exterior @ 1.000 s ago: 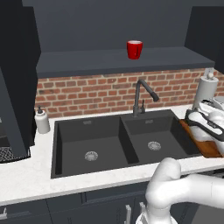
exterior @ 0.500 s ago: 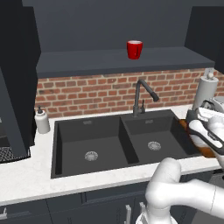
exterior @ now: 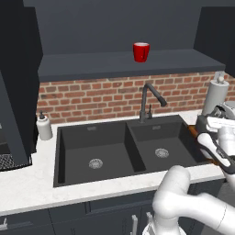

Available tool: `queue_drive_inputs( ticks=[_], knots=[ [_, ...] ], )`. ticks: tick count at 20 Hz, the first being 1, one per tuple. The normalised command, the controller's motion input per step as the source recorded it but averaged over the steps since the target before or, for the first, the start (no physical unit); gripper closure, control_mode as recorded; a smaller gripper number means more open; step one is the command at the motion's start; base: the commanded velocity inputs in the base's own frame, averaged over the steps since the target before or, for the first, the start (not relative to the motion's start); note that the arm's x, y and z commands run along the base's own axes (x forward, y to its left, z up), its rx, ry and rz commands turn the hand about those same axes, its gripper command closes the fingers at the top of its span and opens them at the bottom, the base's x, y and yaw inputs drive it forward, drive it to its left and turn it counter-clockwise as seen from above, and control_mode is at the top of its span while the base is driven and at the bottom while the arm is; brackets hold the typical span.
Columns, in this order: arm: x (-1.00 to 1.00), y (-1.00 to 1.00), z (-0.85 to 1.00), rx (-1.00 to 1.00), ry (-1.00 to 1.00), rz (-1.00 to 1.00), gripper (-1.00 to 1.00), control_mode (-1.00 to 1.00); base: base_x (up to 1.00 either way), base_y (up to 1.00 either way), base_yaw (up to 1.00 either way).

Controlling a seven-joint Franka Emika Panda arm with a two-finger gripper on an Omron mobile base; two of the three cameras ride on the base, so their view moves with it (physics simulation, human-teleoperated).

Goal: Pick the kettle from the counter and place it on the tray. Then pick the mug from the cabinet and place it on the tray. Then close the cabinet doors.

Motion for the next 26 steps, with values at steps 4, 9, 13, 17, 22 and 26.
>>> queue_drive_inputs(
  ticks=[4,9,13,17,22,26],
  knots=[
    [-0.01,0.04,0.00,-0.14,0.00,0.00,1.00,-1.00,0.00,0.00,0.00],
    [-0.07,0.16,-0.10,-0.16,0.00,0.00,-1.00,-1.00,0.00,0.00,0.00],
    [-0.02,0.13,-0.10,-0.14,0.00,0.00,-1.00,-1.00,0.00,0.00,0.00],
    [0.00,0.03,-0.02,-0.09,0.00,0.00,-1.00,-1.00,0.00,0.00,0.00],
    [0.00,0.01,0.00,-0.06,0.00,0.00,-1.00,-1.00,0.00,0.00,0.00],
    [-0.08,0.01,0.03,-0.05,0.00,0.00,-1.00,-1.00,0.00,0.00,0.00]
  ],
)
